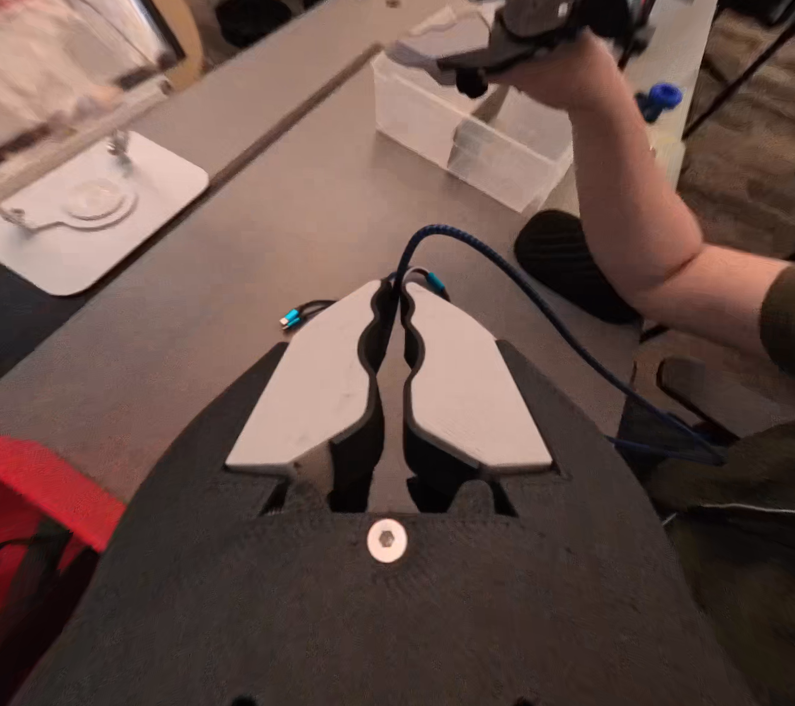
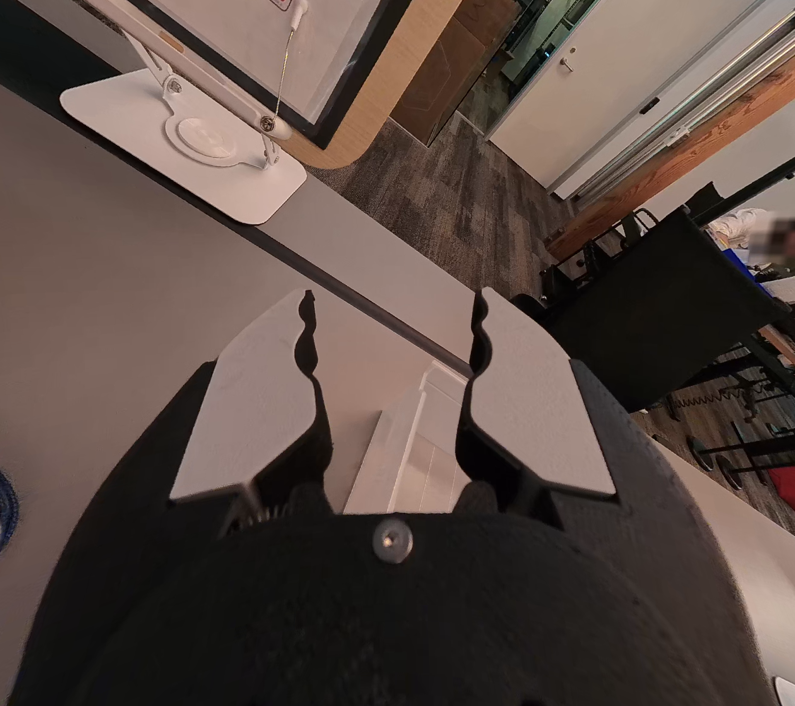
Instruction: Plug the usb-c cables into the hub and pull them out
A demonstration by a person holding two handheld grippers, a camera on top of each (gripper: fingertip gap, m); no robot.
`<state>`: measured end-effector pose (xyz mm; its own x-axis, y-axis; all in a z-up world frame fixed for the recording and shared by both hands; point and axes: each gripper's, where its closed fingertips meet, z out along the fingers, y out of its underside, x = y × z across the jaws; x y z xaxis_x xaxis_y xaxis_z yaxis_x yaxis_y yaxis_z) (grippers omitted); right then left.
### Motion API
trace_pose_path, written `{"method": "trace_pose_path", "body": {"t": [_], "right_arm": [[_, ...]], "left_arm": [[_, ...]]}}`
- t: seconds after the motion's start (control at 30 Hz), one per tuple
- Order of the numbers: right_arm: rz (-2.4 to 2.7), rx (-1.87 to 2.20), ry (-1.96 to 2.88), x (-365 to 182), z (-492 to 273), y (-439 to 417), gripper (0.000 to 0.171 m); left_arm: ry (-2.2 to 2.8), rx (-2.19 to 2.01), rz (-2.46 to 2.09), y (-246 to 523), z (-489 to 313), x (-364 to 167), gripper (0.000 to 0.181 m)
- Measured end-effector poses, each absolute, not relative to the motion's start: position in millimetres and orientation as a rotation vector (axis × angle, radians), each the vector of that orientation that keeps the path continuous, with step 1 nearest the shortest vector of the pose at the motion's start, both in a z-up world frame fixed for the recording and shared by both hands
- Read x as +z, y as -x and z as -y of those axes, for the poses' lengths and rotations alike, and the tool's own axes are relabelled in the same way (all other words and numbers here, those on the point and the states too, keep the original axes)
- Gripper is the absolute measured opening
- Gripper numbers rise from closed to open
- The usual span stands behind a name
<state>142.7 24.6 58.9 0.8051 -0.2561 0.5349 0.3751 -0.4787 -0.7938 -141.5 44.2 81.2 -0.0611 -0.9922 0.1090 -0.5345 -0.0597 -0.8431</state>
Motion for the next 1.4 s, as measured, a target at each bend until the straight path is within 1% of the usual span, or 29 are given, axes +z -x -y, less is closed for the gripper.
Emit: {"method": "trace_pose_path", "body": {"t": [0.07,0.13,0.23,0.33,0.37,0.4,0.47,0.57,0.63,0.7,0.73,0.8,0.83,0.87,0.93,1.0,1.13,1.2,1.3,1.33,1.37,1.4], "right_arm": [[0.091,-0.749,1.938,57.0,-25.3,-142.7,0.071],[0.094,-0.748,1.947,54.2,-26.2,-142.7,0.071],[0.101,-0.751,1.959,50.8,-27.7,-142.8,0.071],[0.107,-0.747,1.964,48.8,-29.5,-142.6,0.071],[0.108,-0.747,1.966,48.0,-29.9,-142.8,0.071],[0.107,-0.748,1.969,47.4,-30.0,-143.5,0.071],[0.107,-0.751,1.970,47.3,-29.7,-144.5,0.071],[0.100,-0.746,1.961,49.8,-28.4,-145.6,0.071],[0.098,-0.746,1.956,51.8,-27.4,-145.8,0.071],[0.098,-0.744,1.950,53.7,-26.8,-145.4,0.071],[0.099,-0.742,1.948,54.3,-26.6,-145.0,0.071],[0.099,-0.743,1.947,54.8,-26.5,-144.7,0.071],[0.102,-0.743,1.947,54.6,-26.6,-144.2,0.071],[0.105,-0.743,1.948,54.1,-27.0,-143.7,0.071],[0.110,-0.748,1.951,53.2,-27.5,-143.5,0.071],[0.110,-0.751,1.956,51.8,-28.0,-144.1,0.071],[0.114,-0.755,1.967,48.3,-30.2,-144.0,0.071],[0.125,-0.762,1.978,44.8,-31.8,-143.2,0.071],[0.138,-0.777,1.986,42.9,-33.1,-142.4,0.071],[0.139,-0.777,1.985,43.3,-33.3,-141.9,0.071],[0.139,-0.775,1.983,43.7,-33.1,-141.7,0.071],[0.137,-0.774,1.982,44.0,-32.8,-141.7,0.071]], "left_arm": [[1.658,-0.873,-1.789,109.3,-26.6,39.7,0.003],[1.693,-0.765,-1.839,77.1,-22.9,-3.1,0.002],[1.858,-0.854,-1.907,45.1,-6.1,-63.6,0.003],[1.949,-0.977,-1.902,28.4,3.3,-97.5,0.003],[1.964,-0.974,-1.920,28.0,2.7,-104.7,0.006],[1.974,-0.953,-1.930,29.4,0.1,-107.8,0.020],[1.985,-0.883,-1.932,36.8,-9.0,-100.3,0.044],[1.911,-0.796,-1.925,63.5,-21.8,-53.1,0.050],[1.846,-0.705,-1.914,97.4,-34.2,-15.5,0.068],[1.778,-0.611,-1.850,139.4,-55.5,17.6,0.074],[1.757,-0.568,-1.796,162.5,-69.7,30.6,0.073],[1.728,-0.531,-1.721,209.3,-94.4,44.6,0.059],[1.726,-0.531,-1.715,232.0,-103.2,43.1,0.052],[1.743,-0.524,-1.716,253.4,-112.2,36.2,0.049],[1.805,-0.468,-1.720,285.4,-132.6,15.5,0.054],[1.907,-0.434,-1.737,304.4,-146.9,-9.8,0.056],[2.071,-0.453,-1.813,316.2,-157.9,-52.6,0.060],[2.128,-0.444,-1.838,319.3,-162.4,-67.1,0.057],[2.188,-0.407,-1.900,321.8,-164.7,-85.4,0.046],[2.192,-0.417,-1.924,320.2,-164.0,-90.9,0.040],[2.214,-0.427,-1.946,320.0,-162.8,-96.5,0.029],[2.253,-0.445,-1.973,321.5,-160.0,-101.3,0.012]]}}
